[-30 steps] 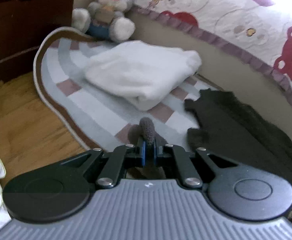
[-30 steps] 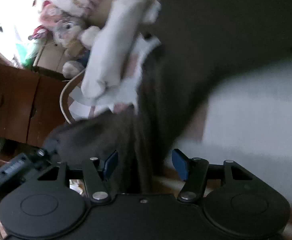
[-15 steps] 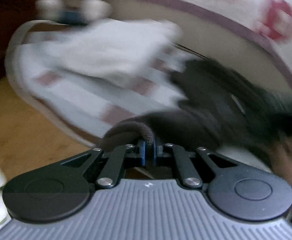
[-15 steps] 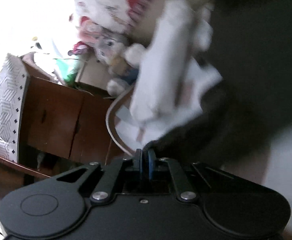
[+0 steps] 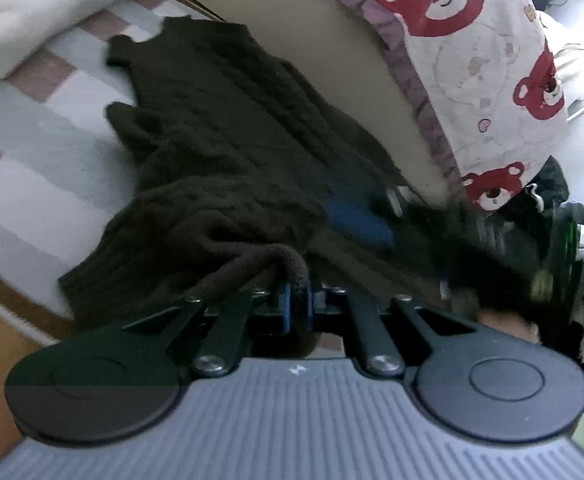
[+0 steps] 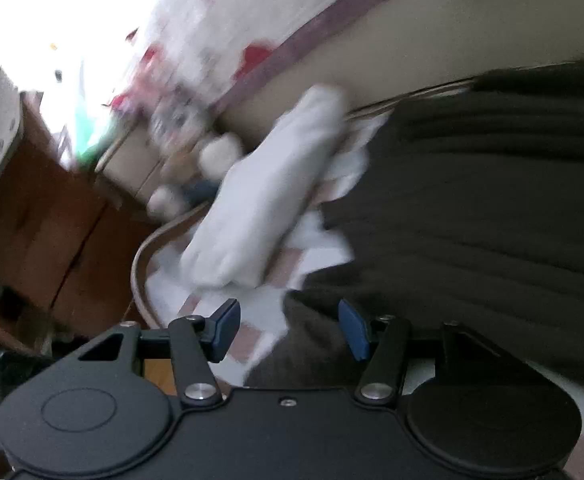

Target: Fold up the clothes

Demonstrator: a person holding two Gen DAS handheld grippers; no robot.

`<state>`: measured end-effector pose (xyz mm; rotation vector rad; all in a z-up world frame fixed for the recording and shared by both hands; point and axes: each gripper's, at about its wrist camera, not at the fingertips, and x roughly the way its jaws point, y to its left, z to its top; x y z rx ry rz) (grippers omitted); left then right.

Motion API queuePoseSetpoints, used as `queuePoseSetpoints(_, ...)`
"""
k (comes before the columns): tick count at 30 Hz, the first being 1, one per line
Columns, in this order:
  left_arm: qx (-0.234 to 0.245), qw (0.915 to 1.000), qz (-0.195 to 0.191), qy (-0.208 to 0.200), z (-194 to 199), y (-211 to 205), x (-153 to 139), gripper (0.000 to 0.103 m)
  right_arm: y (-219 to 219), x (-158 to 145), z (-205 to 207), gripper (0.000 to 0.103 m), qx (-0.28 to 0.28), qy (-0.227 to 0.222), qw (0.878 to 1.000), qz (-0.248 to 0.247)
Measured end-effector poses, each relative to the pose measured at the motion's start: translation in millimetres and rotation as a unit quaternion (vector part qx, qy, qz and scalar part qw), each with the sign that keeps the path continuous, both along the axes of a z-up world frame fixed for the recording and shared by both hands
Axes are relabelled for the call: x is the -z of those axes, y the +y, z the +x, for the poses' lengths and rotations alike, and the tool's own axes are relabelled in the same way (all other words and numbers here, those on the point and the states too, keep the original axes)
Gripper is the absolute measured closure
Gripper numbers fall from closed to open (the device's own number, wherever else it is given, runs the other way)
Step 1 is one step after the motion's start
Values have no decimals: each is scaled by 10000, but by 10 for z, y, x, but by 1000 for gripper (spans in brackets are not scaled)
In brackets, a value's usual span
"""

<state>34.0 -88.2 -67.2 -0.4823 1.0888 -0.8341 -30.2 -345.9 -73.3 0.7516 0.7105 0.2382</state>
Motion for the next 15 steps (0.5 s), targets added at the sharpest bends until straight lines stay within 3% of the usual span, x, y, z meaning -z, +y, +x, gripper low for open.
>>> queuePoseSetpoints(4, 17, 9991, -288, 297, 35, -168, 46, 96, -341, 109, -625, 41, 480, 253, 9981, 300)
queuePoseSetpoints(8, 82, 9986, -392, 350, -9, -351, 23, 96, -235, 295, -899, 35, 151, 329, 9969, 700)
queuePoseSetpoints(11, 220, 9965, -619, 518, -42, -513, 15, 96, -79, 330, -979, 34, -12, 306, 9978, 592)
queuePoseSetpoints(15, 427, 9902, -955, 931, -120, -656, 57, 96, 198, 188, -920, 34, -670, 33, 9977, -120)
